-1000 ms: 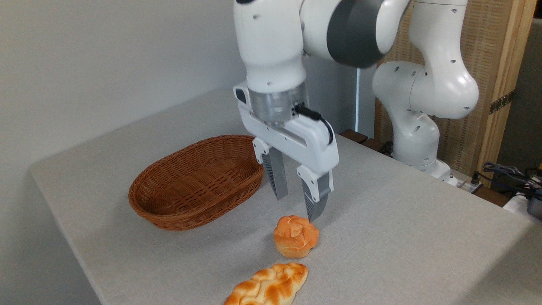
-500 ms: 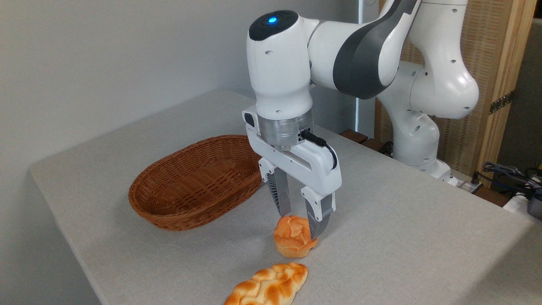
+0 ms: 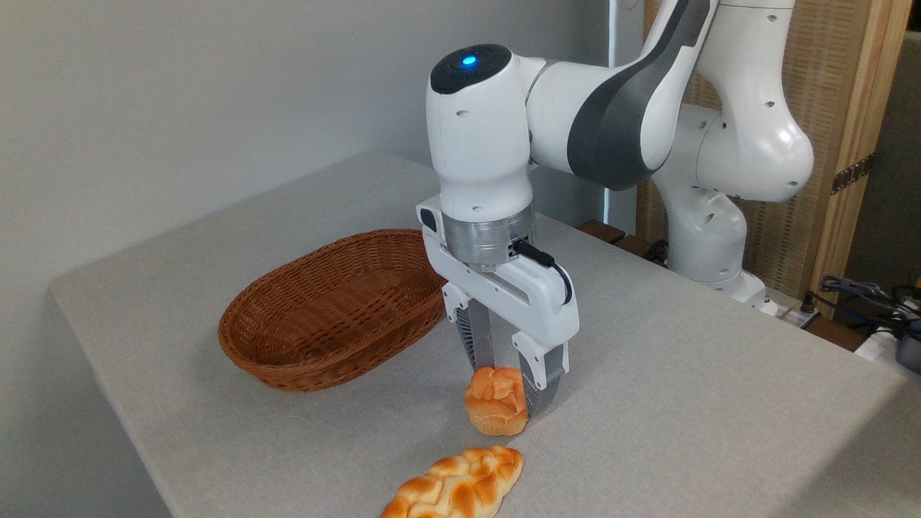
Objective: Put bread into the basket
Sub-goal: 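Close the gripper on the round orange bun and lift it, then carry the bun over the wicker basket and lower it inside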
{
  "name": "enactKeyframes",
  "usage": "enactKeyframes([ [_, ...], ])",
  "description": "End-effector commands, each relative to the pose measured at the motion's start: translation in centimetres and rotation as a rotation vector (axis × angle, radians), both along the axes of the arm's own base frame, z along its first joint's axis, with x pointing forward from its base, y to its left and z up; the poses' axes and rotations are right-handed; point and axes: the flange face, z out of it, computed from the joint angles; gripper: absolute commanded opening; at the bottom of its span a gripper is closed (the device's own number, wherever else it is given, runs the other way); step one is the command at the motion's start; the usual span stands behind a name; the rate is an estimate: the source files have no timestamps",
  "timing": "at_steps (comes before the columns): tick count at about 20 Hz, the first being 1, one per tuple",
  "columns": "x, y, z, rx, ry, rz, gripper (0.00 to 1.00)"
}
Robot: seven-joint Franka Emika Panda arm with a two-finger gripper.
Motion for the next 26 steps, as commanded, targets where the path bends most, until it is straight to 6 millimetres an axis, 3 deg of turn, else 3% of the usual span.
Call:
enactKeyframes([
  [1, 0.1, -0.1, -0.4, 0.002, -0.013, -0.015, 0.71],
  [2, 0.1, 0.0, -0.4, 0.002, -0.013, -0.014, 0.59],
  [3, 0.1, -0.1, -0.4, 0.002, -0.013, -0.015, 0.57],
  [11, 0.1, -0.1, -1.0, -0.001, 0.001, -0.015, 0.54],
  [16, 0.6, -0.1, 0.0, 0.0, -0.018, -0.014, 0.54],
  [20, 3.0, -1.0, 5.2, -0.037, -0.029, 0.002, 0.55],
  [23, 4.3, -1.8, 10.2, -0.087, -0.035, 0.005, 0.55],
  [24, 4.7, -3.1, 11.5, -0.113, -0.039, -0.005, 0.55],
  [26, 6.6, -8.6, 12.1, -0.152, -0.019, 0.028, 0.56],
])
